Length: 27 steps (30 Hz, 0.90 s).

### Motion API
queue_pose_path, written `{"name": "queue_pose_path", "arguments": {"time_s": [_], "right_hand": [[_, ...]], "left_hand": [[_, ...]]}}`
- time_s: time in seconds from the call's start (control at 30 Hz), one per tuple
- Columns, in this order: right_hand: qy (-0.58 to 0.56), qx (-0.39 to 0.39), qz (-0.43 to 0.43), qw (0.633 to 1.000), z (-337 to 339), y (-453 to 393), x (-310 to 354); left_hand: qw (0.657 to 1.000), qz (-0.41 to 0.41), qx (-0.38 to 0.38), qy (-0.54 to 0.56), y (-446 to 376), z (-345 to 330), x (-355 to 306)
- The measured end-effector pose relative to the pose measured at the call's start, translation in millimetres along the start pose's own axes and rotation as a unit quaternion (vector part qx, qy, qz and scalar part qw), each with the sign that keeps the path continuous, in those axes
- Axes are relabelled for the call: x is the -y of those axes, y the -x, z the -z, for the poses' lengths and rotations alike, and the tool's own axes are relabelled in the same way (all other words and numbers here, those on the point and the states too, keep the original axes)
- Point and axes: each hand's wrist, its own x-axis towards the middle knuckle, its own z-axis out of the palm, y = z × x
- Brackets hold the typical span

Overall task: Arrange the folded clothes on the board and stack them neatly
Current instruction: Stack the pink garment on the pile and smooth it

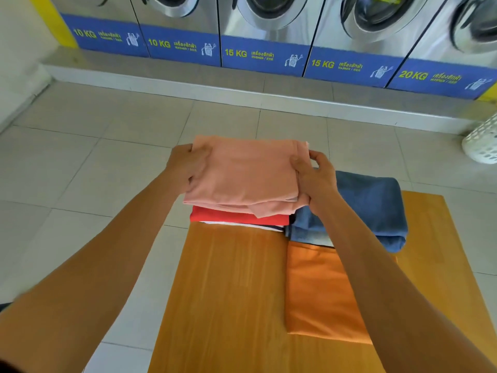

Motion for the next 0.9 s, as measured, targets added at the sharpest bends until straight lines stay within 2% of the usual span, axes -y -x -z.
{"name": "queue_pose_path", "arguments": {"time_s": [0.13,0.27,0.47,0.67,0.77,0.9], "right_hand": [[0.029,-0.018,-0.026,0.999,-9.0,-16.0,-25.9],[0.026,-0.019,-0.053,0.998,-9.1,-24.7,-39.1],[0.047,-0.016,-0.024,0.998,-7.0,-39.2,-35.7],[0.091,-0.037,0.002,0.995,-13.6,-34.3,-46.6],[0.064,-0.059,0.026,0.996,-13.2,-36.2,-39.0],[0.031,-0.074,0.007,0.997,-9.5,-34.9,-43.9]], "left_hand": [[0.995,-0.01,-0.029,-0.092,-19.2,-13.2,18.5],[0.993,-0.008,-0.046,-0.109,-27.5,-27.8,28.6],[0.986,-0.073,-0.087,-0.119,-43.7,-16.9,17.7],[0.955,-0.086,-0.082,-0.27,-32.0,-20.6,48.8],[0.954,-0.113,-0.109,-0.256,-30.8,-18.9,48.7],[0.967,-0.106,-0.081,-0.216,-29.7,-24.3,48.9]]}}
